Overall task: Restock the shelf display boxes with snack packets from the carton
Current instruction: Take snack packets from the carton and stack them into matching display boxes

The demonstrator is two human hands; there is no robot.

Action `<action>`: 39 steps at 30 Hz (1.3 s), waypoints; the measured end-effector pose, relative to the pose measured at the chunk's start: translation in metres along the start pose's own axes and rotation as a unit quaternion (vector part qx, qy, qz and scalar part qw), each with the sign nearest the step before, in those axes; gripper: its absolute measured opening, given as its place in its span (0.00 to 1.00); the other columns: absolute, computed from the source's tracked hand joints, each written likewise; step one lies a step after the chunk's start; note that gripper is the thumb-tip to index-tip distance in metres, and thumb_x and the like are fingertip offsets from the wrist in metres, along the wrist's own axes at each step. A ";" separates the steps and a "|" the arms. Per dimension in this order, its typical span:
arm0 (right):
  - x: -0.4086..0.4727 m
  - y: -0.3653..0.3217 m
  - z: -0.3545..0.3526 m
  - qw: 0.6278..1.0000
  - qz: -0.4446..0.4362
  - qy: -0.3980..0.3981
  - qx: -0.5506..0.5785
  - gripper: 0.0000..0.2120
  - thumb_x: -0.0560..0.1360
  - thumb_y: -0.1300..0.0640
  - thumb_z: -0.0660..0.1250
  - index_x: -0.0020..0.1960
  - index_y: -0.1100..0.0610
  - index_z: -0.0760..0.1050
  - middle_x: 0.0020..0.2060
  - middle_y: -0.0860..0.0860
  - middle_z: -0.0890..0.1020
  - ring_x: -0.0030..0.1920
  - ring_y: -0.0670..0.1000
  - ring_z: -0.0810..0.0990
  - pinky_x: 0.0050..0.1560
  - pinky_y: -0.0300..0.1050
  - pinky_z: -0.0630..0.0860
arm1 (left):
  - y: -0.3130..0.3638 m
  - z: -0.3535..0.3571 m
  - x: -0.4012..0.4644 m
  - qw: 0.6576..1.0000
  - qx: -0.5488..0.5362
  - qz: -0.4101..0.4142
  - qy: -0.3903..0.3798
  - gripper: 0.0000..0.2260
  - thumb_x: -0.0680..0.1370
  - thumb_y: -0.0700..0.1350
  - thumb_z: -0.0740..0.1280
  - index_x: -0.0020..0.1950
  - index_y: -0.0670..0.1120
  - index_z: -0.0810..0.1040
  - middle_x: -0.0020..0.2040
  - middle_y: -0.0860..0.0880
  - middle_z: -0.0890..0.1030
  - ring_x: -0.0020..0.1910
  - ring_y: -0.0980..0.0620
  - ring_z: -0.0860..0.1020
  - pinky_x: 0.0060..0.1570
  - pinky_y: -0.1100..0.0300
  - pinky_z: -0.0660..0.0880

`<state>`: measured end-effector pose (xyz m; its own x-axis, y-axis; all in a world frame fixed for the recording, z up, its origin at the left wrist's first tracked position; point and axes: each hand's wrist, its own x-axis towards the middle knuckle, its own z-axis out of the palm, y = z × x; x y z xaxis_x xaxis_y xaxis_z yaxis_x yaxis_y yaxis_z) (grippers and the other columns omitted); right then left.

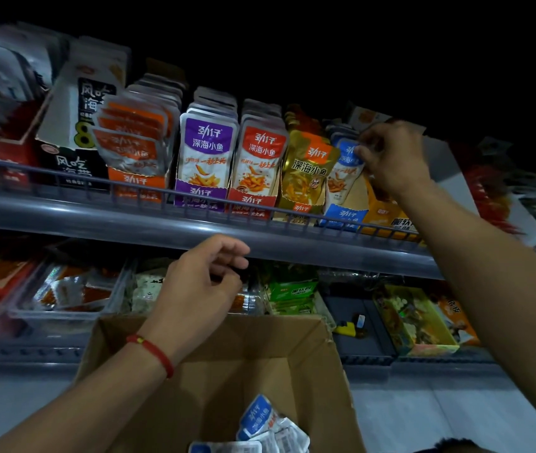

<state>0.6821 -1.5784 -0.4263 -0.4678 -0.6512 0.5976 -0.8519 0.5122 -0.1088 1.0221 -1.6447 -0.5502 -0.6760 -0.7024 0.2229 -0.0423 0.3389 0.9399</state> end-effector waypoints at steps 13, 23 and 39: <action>-0.022 -0.008 -0.009 0.999 -0.019 0.031 -0.023 0.12 0.79 0.53 0.70 0.61 0.54 0.77 0.59 0.54 0.76 0.57 0.55 0.77 0.53 0.51 0.75 | -0.014 0.003 -0.004 0.998 0.056 -0.016 -0.029 0.18 0.78 0.35 0.68 0.55 0.59 0.77 0.49 0.58 0.81 0.49 0.64 0.78 0.42 0.66 0.78; -0.029 -0.006 -0.007 0.998 -0.044 0.036 -0.015 0.13 0.81 0.56 0.68 0.65 0.54 0.79 0.58 0.55 0.80 0.58 0.57 0.79 0.56 0.55 0.78 | -0.021 0.012 -0.005 0.996 0.070 -0.042 -0.036 0.18 0.77 0.34 0.69 0.54 0.59 0.78 0.49 0.58 0.82 0.48 0.62 0.79 0.47 0.53 0.81; 0.002 -0.012 0.003 0.998 0.006 0.042 -0.049 0.11 0.81 0.51 0.67 0.60 0.54 0.80 0.57 0.55 0.83 0.57 0.57 0.81 0.48 0.50 0.75 | -0.025 0.009 -0.002 0.996 0.068 -0.035 -0.046 0.19 0.77 0.34 0.70 0.55 0.59 0.77 0.49 0.57 0.82 0.46 0.61 0.79 0.44 0.57 0.80</action>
<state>0.6908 -1.5871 -0.4260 -0.4537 -0.5972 0.6615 -0.8168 0.5755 -0.0406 1.0174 -1.6461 -0.5765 -0.7317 -0.6694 0.1287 -0.1864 0.3781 0.9068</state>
